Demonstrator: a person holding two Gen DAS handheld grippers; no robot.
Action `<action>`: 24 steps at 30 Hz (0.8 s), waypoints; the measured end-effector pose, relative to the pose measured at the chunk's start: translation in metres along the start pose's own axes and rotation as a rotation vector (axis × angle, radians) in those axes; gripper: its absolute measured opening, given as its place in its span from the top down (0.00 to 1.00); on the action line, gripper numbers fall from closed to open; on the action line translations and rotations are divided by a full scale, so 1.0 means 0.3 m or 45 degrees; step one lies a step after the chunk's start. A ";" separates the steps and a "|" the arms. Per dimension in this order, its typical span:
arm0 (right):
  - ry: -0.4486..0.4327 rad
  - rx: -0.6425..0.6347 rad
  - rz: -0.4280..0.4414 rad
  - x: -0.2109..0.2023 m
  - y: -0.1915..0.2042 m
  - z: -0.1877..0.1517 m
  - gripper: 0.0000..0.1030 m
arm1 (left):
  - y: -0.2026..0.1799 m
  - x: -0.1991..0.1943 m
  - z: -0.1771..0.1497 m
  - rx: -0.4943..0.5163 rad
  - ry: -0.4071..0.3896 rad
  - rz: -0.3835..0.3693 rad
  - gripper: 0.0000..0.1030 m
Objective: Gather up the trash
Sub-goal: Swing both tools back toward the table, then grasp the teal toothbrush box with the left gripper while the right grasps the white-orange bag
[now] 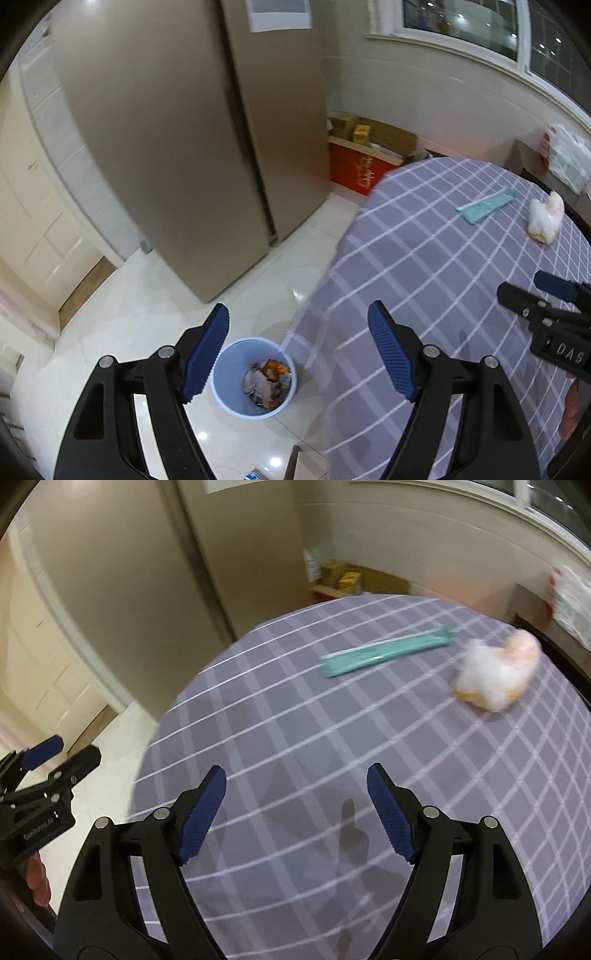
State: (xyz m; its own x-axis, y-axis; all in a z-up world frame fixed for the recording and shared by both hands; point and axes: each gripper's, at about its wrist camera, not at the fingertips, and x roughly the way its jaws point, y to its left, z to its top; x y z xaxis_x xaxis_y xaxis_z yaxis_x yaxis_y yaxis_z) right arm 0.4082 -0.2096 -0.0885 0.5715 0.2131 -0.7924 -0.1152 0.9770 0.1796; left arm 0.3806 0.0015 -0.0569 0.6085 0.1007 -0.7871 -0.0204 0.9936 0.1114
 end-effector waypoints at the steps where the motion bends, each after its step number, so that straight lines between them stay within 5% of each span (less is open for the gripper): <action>1: -0.007 0.015 -0.010 -0.006 -0.032 0.007 0.23 | -0.037 0.005 0.012 0.018 0.001 -0.010 0.26; 16: -0.078 0.241 -0.201 -0.086 -0.464 0.082 0.17 | -0.443 0.146 0.147 0.234 0.084 -0.108 0.25; 24: -0.066 0.353 -0.212 -0.050 -0.596 0.148 0.14 | -0.634 0.200 0.235 0.374 0.036 -0.196 0.14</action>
State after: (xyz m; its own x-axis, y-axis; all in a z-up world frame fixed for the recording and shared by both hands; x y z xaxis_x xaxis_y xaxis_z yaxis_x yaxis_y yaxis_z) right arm 0.4564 -0.3880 -0.0829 0.6055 0.0425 -0.7947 0.2051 0.9565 0.2075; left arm 0.4769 -0.1851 -0.0826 0.5645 -0.0442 -0.8243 0.3025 0.9402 0.1567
